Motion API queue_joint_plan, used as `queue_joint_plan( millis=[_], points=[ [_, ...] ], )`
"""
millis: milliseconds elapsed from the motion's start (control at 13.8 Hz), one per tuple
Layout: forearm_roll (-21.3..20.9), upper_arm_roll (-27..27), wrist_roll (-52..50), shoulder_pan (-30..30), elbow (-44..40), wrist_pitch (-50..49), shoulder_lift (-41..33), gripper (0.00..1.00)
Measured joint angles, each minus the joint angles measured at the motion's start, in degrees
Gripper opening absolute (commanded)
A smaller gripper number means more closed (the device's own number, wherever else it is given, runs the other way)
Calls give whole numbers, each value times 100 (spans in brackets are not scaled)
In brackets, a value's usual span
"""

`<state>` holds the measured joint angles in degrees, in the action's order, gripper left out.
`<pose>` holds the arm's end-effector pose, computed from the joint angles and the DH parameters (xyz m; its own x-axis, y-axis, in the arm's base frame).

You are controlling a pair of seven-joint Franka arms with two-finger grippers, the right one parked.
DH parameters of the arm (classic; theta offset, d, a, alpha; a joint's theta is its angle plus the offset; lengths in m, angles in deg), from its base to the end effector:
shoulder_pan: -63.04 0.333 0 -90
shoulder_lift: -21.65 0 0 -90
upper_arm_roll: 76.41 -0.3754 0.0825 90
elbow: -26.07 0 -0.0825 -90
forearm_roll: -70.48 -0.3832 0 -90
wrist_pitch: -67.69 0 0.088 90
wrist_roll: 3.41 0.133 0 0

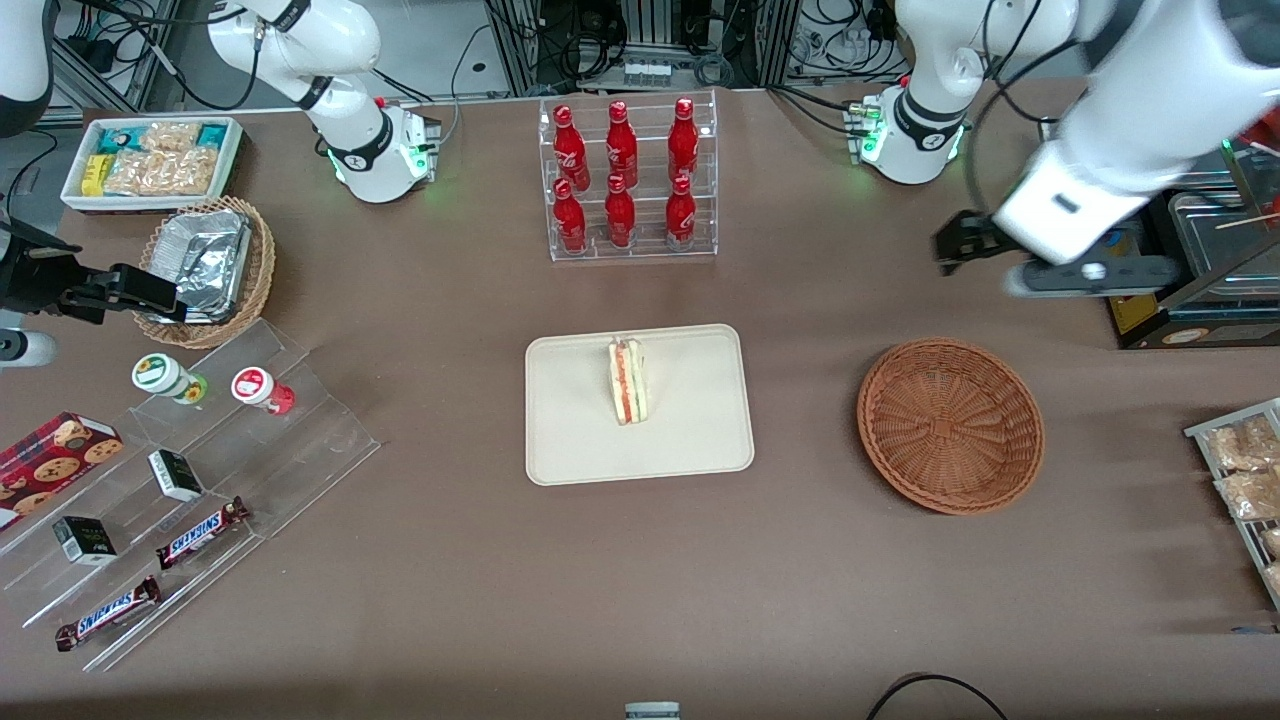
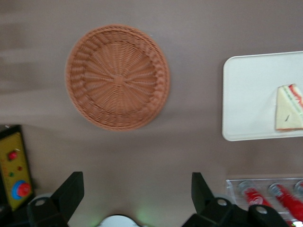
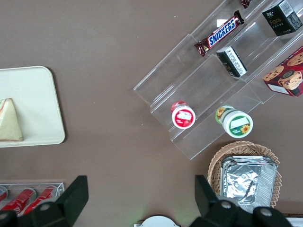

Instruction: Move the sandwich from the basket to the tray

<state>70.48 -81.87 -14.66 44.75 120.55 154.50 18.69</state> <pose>0.5123 -0.1152 0.6446 0.9963 -0.0273 -0.0817 -0.0284 -0.9995 -0.0112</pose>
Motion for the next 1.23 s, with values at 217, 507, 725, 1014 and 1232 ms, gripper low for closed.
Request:
queue_joint_plan(
  millis=[217,507,725,1014,1232],
  points=[
    [-1,-11,793,544,6,-26,-124,100],
    [-1,14,902,683,-12,-10,-64,100],
    [-2,398,903,1060,-62,147,13,100],
    [-3,1212,979,1901,-167,255,19,100],
    [-5,1153,1179,1922,-192,255,43,100]
  ],
)
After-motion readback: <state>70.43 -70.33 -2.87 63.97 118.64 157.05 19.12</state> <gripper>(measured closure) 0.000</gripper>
